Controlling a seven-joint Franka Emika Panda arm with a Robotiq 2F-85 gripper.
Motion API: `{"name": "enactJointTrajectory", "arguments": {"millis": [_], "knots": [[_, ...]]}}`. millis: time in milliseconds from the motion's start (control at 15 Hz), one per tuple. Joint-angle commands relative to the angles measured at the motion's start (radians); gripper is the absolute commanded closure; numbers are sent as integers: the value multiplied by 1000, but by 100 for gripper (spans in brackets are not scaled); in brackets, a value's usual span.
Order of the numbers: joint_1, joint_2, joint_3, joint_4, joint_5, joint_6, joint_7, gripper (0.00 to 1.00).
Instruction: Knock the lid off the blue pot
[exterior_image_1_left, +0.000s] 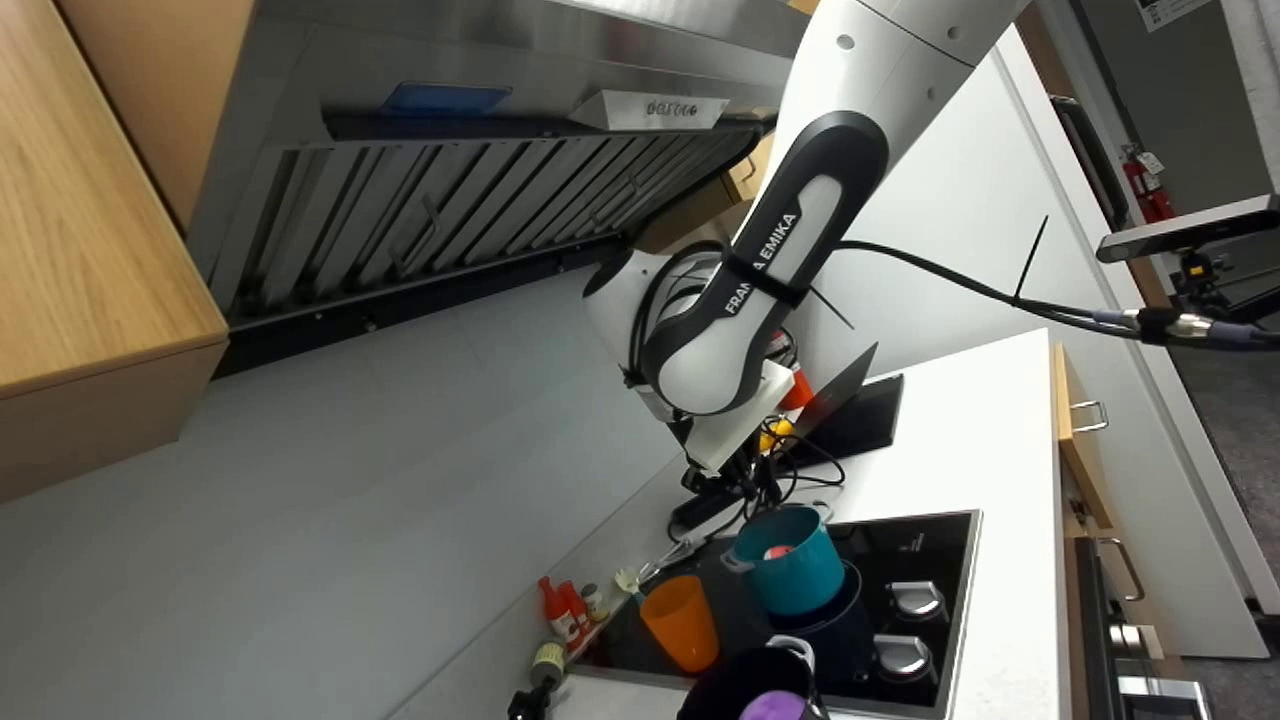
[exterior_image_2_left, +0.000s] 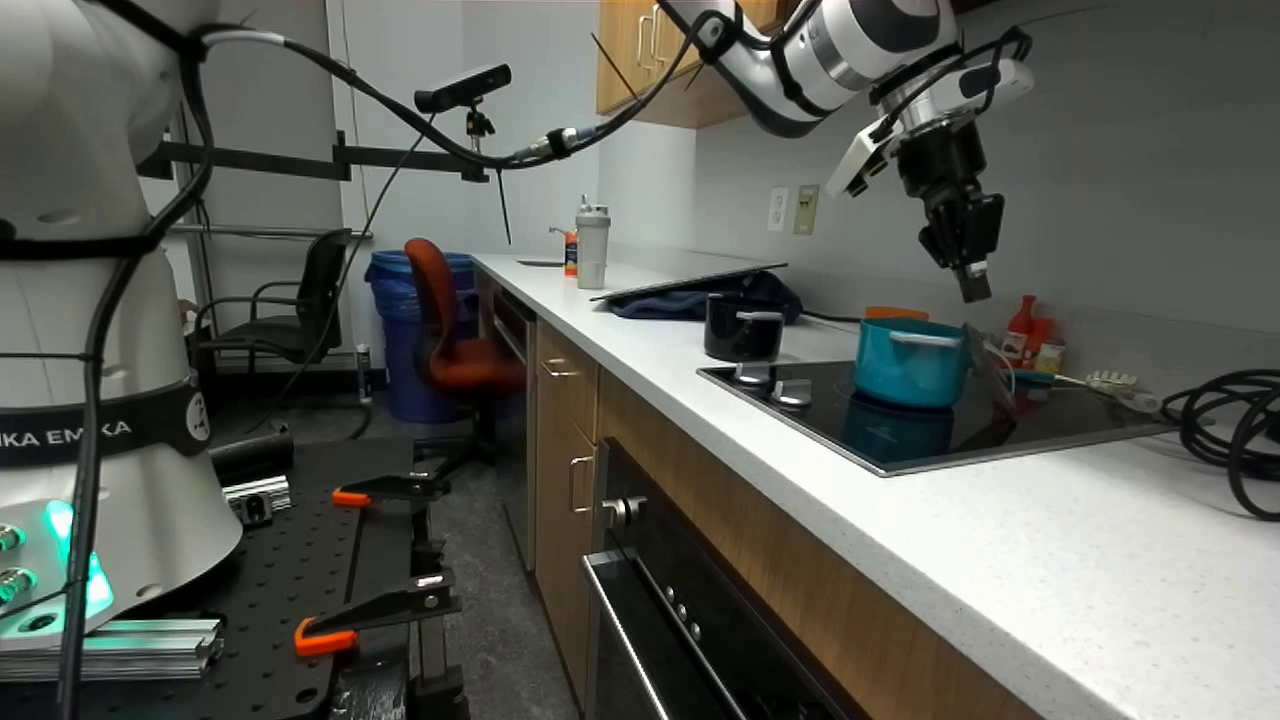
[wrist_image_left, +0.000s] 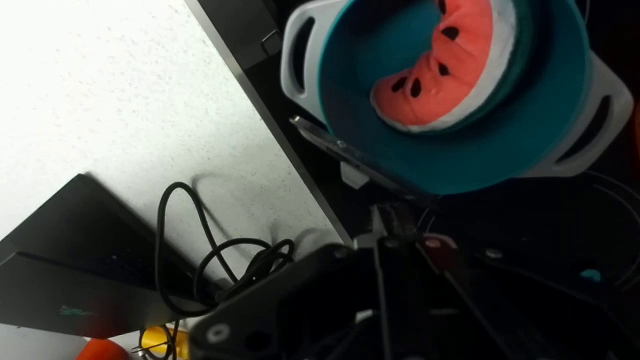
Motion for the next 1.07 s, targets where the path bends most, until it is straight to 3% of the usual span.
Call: {"name": "enactJointTrajectory", "arguments": {"millis": [0,667,1000], "knots": [[13,5,-3,15,-20,8,17,72],[35,-25,10,-23,-21,12,8,0],[48,-54,9,-60,-28,19,15,0]]}}
